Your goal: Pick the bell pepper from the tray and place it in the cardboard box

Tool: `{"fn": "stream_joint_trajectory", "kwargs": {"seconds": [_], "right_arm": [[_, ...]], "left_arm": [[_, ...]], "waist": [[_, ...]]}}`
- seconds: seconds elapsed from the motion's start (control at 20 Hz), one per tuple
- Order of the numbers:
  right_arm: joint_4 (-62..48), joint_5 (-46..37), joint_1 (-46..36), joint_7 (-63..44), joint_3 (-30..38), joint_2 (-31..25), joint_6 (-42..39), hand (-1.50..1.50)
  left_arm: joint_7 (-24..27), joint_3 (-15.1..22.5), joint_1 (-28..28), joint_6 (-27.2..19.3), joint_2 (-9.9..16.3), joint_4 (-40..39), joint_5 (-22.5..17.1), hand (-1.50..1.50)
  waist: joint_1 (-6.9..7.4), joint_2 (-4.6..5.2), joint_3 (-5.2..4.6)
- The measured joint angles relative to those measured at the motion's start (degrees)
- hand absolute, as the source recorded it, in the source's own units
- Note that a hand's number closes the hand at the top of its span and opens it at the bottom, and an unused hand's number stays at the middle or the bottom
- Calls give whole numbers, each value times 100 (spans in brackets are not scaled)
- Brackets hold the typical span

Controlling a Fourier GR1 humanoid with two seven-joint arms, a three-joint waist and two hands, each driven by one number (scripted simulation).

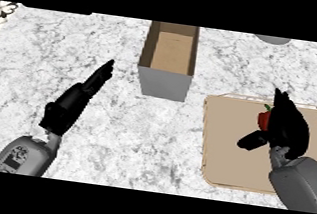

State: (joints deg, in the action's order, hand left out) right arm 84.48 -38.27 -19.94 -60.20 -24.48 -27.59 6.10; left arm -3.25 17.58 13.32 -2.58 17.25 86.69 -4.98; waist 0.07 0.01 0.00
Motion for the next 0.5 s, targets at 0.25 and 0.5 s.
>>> {"fn": "stream_joint_trajectory", "kwargs": {"seconds": [0.25,0.5], "right_arm": [[-269,-422,-3,214,334,313,-106,-150],[-632,-609,4,452,657,531,-264,-150]], "left_arm": [[-135,-168,-26,151,-207,57,180,0],[-30,-344,51,341,-369,-141,365,0]], "waist": [[0,-2,0],[-2,1,0]]}}
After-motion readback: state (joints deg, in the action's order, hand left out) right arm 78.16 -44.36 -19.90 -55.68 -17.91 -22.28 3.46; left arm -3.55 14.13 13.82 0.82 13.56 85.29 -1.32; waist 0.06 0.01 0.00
